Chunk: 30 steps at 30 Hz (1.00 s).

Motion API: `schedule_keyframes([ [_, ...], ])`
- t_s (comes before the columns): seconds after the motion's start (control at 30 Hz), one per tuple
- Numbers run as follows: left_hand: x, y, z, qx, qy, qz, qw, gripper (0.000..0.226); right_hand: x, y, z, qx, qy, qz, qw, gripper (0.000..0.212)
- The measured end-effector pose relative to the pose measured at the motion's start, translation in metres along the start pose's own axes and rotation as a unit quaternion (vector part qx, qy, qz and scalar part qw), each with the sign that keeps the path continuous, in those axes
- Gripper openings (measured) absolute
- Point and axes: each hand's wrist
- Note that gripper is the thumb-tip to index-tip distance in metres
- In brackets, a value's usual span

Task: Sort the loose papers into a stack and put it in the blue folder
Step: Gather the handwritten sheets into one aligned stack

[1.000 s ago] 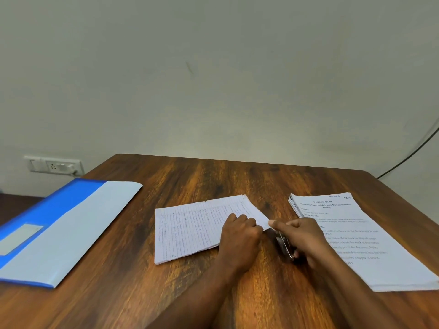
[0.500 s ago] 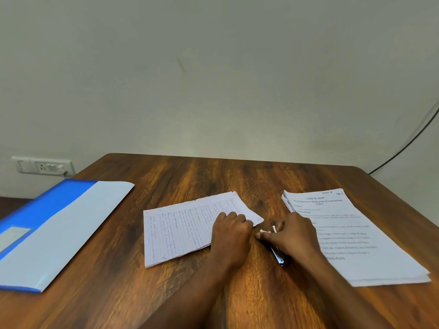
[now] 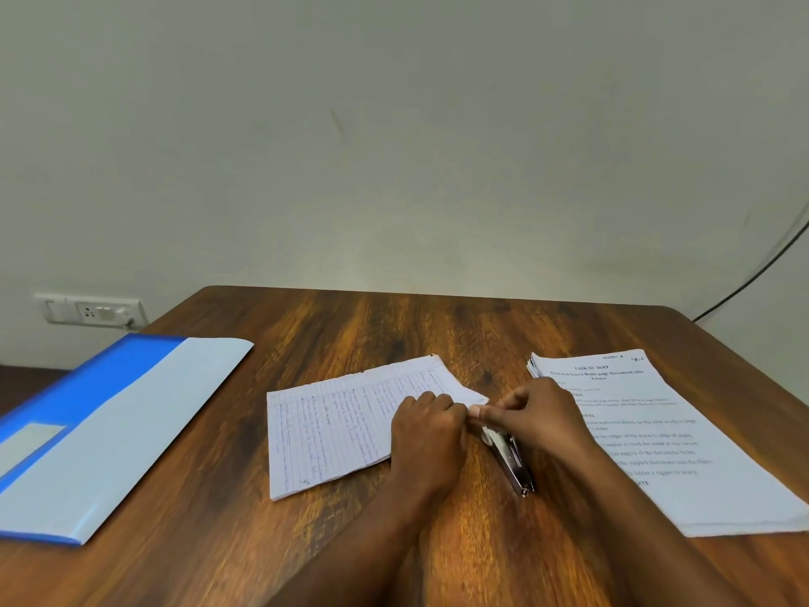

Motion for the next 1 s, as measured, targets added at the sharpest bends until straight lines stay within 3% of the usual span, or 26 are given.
schedule_keyframes([
  [0.27,0.001,0.007,-0.001,0.009,-0.004,0.012,1.0,0.004,-0.018,0.023,0.004,-0.116,0.024,-0.012,0.993,0.019],
  [0.53,0.0,0.011,-0.001,0.001,-0.002,0.004,1.0,0.01,-0.04,0.03,0.01,-0.16,0.01,0.071,0.984,0.016],
  [0.73,-0.002,0.011,0.0,0.027,-0.067,-0.04,0.997,0.034,-0.06,0.027,0.041,-0.178,-0.029,0.102,0.978,0.016],
  [0.9,-0.006,0.005,-0.012,0.133,-0.217,-0.033,0.967,0.046,-0.063,0.027,0.05,-0.207,-0.032,0.087,0.974,0.012],
  [1.0,-0.015,0.006,-0.035,0.144,-0.262,-0.024,0.954,0.054,-0.066,0.026,0.053,-0.234,-0.029,0.086,0.968,0.012],
])
Point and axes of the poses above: each hand's wrist, its own x-axis away from the middle knuckle, its own y-axis out of the palm, z = x × y, and after that the axes turned 14 degrees about -x, right-handed
